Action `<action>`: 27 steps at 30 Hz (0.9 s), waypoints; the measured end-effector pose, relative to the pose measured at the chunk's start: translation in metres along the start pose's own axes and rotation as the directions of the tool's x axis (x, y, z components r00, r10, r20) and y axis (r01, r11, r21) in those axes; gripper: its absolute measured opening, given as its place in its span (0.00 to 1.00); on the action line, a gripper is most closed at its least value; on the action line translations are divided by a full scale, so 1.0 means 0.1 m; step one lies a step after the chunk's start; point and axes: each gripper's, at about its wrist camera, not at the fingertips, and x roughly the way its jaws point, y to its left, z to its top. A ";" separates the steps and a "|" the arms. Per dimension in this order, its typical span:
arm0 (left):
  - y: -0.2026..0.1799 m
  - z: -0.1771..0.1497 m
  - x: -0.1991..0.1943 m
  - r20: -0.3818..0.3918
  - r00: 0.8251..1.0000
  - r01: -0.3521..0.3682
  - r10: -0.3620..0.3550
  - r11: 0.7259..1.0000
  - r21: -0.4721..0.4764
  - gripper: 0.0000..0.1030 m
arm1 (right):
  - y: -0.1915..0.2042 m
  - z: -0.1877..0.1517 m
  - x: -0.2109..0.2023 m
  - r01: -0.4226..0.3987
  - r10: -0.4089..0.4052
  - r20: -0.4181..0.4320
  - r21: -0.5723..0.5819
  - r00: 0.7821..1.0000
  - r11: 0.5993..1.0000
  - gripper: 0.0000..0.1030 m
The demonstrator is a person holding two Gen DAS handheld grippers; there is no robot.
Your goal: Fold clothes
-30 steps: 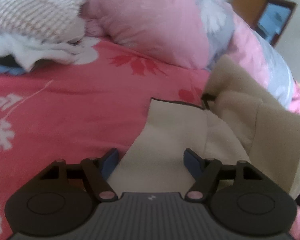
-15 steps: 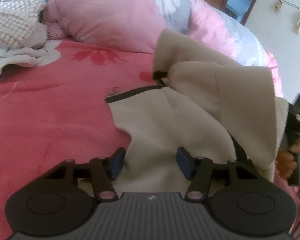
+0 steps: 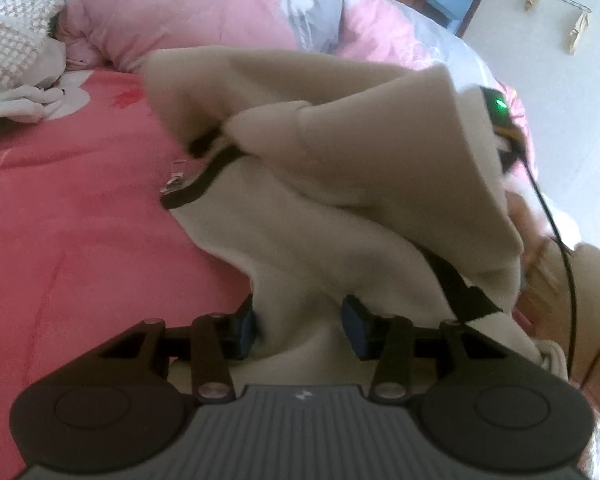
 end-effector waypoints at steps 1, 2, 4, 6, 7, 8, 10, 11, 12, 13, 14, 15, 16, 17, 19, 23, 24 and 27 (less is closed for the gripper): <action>-0.02 -0.02 -0.01 -0.002 1.000 0.004 -0.004 1.000 -0.002 0.41 | 0.01 0.03 0.07 -0.028 0.028 -0.022 -0.007 0.999 1.000 0.75; -0.03 -0.04 -0.03 -0.004 1.000 0.009 -0.009 1.000 -0.006 0.41 | 0.03 0.05 0.14 -0.054 0.053 -0.045 -0.016 0.998 0.998 0.75; -0.06 -0.07 -0.06 -0.012 1.000 0.025 -0.025 1.000 -0.016 0.40 | 0.10 0.11 0.32 -0.114 0.109 -0.113 -0.040 0.988 0.993 0.75; -0.09 -0.10 -0.10 -0.040 0.997 0.068 -0.069 0.997 -0.033 0.38 | 0.19 0.13 0.50 -0.188 0.174 -0.190 -0.054 0.966 0.981 0.75; -0.11 -0.12 -0.12 -0.057 0.994 0.093 -0.096 0.995 -0.044 0.38 | 0.24 0.13 0.60 -0.233 0.214 -0.236 -0.054 0.948 0.971 0.75; -0.13 -0.14 -0.14 -0.072 0.990 0.120 -0.124 0.991 -0.053 0.38 | 0.31 0.12 0.69 -0.281 0.255 -0.284 -0.055 0.924 0.958 0.75; -0.19 -0.22 -0.15 -0.088 0.981 0.168 -0.172 0.984 -0.053 0.57 | 0.49 0.04 0.90 -0.391 0.340 -0.396 -0.055 0.853 0.919 0.76; -0.23 -0.26 -0.16 -0.083 0.979 0.186 -0.189 0.982 -0.045 0.62 | 0.56 0.00 0.98 -0.430 0.365 -0.438 -0.055 0.821 0.901 0.77; -0.26 -0.30 -0.17 -0.077 0.976 0.204 -0.206 0.978 -0.036 0.66 | 0.64 -0.04 1.04 -0.460 0.379 -0.471 -0.064 0.796 0.886 0.80; -0.29 -0.33 -0.17 -0.070 0.976 0.206 -0.207 0.978 -0.020 0.67 | 0.67 -0.05 1.05 -0.459 0.371 -0.482 -0.075 0.793 0.885 0.83; -0.30 -0.35 -0.17 -0.063 0.978 0.201 -0.201 0.980 -0.005 0.68 | 0.67 -0.05 1.04 -0.438 0.348 -0.480 -0.085 0.805 0.895 0.83; -0.30 -0.35 -0.17 -0.060 0.978 0.202 -0.202 0.979 -0.007 0.68 | 0.67 -0.04 1.03 -0.416 0.325 -0.478 -0.096 0.816 0.904 0.84; -0.28 -0.35 -0.17 -0.057 0.977 0.206 -0.207 0.978 -0.017 0.68 | 0.67 -0.04 1.01 -0.394 0.301 -0.475 -0.106 0.827 0.913 0.84; -0.27 -0.34 -0.18 -0.056 0.976 0.209 -0.210 0.978 -0.025 0.68 | 0.65 -0.02 0.97 -0.358 0.268 -0.465 -0.115 0.844 0.927 0.84; -0.24 -0.34 -0.20 -0.052 0.976 0.208 -0.210 0.977 -0.038 0.69 | 0.58 0.02 0.79 -0.248 0.166 -0.434 -0.138 0.886 0.959 0.84; -0.26 -0.38 -0.29 -0.034 0.981 0.189 -0.189 0.982 -0.027 0.73 | 0.49 0.04 0.22 -0.065 0.010 -0.341 -0.150 0.940 0.987 0.85; -0.27 -0.40 -0.33 -0.026 0.982 0.184 -0.185 0.983 -0.021 0.75 | 0.48 0.03 0.07 -0.029 -0.018 -0.312 -0.146 0.950 0.989 0.85; -0.28 -0.46 -0.45 0.000 0.985 0.175 -0.175 0.985 -0.008 0.81 | 0.53 -0.06 -0.45 0.077 -0.105 -0.205 -0.140 0.973 0.987 0.86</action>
